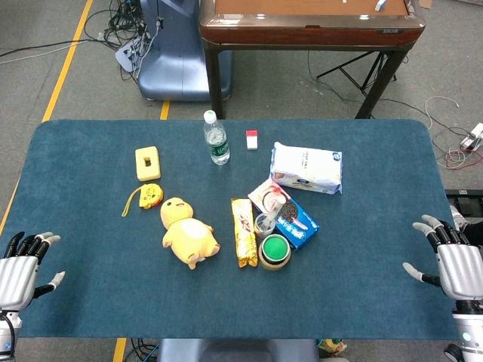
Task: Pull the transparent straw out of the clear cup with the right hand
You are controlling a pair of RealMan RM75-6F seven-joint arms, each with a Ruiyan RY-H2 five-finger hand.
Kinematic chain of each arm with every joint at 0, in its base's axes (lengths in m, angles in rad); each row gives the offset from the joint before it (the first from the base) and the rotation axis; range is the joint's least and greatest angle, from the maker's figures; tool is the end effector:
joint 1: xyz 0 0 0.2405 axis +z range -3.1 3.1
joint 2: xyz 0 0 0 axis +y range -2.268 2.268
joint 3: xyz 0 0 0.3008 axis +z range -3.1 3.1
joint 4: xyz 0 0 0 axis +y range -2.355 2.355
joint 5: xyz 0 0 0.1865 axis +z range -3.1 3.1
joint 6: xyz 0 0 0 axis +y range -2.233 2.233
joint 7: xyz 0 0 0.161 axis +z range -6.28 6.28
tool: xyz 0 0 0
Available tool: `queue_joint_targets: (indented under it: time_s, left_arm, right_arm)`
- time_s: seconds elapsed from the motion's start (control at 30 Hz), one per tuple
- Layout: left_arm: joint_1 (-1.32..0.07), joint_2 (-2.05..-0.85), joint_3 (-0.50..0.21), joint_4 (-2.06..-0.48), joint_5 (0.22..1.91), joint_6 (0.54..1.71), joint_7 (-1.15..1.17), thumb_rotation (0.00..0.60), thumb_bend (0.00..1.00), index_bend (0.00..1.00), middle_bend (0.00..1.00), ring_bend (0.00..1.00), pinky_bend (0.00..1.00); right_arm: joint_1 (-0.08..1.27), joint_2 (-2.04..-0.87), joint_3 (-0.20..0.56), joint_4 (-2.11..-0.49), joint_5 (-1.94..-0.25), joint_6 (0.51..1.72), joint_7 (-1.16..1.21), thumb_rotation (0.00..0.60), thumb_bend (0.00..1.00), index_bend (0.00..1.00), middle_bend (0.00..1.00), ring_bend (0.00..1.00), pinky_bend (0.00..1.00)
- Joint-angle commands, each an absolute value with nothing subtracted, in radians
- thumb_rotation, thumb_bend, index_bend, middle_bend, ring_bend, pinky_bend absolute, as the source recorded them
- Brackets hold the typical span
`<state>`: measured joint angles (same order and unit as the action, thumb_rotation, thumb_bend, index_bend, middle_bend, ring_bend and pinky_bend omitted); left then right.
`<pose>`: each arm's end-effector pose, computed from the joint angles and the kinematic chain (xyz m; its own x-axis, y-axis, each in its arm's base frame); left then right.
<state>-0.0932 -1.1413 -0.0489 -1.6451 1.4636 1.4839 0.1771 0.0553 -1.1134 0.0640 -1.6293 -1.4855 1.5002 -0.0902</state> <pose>-0.3387 0.2015 0.1911 0.5013 0.0086 0.8652 0.8651 0.0146 -0.5014 -0.3446 -0.1917 0.2059 0.4644 0.0119 0.8856 -0.8853 0.0315 0.4639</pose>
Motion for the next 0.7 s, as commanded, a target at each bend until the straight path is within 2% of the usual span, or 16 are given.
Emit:
queue_joint_targets:
  time_s: [0.03, 0.4, 0.7]
  left_arm:
    - [-0.093, -1.141, -0.050, -1.646, 1.463, 1.484, 0.177, 0.600, 0.24, 0.24, 0.21, 0.16, 0.05]
    - [-0.097, -1.138, -0.051, -1.654, 1.465, 1.483, 0.178, 0.600, 0.24, 0.24, 0.21, 0.16, 0.05]
    - [-0.099, -1.130, -0.050, -1.657, 1.472, 1.481, 0.172, 0.600, 0.24, 0.24, 0.21, 0.16, 0.05]
  right_arm:
    - [0.055, -1.112, 0.062, -1.631, -1.488, 1.499, -0.085, 0.600, 0.15, 0.27, 0.21, 0.18, 0.27]
    - [0.107, -1.081, 0.058, -1.683, -1.508, 1.407, 0.004, 0.600, 0.15, 0.32, 0.22, 0.18, 0.27]
    - [0.249, -1.073, 0.103, -1.750, -1.503, 1.227, 0.140, 0.600, 0.15, 0.35, 0.22, 0.17, 0.27]
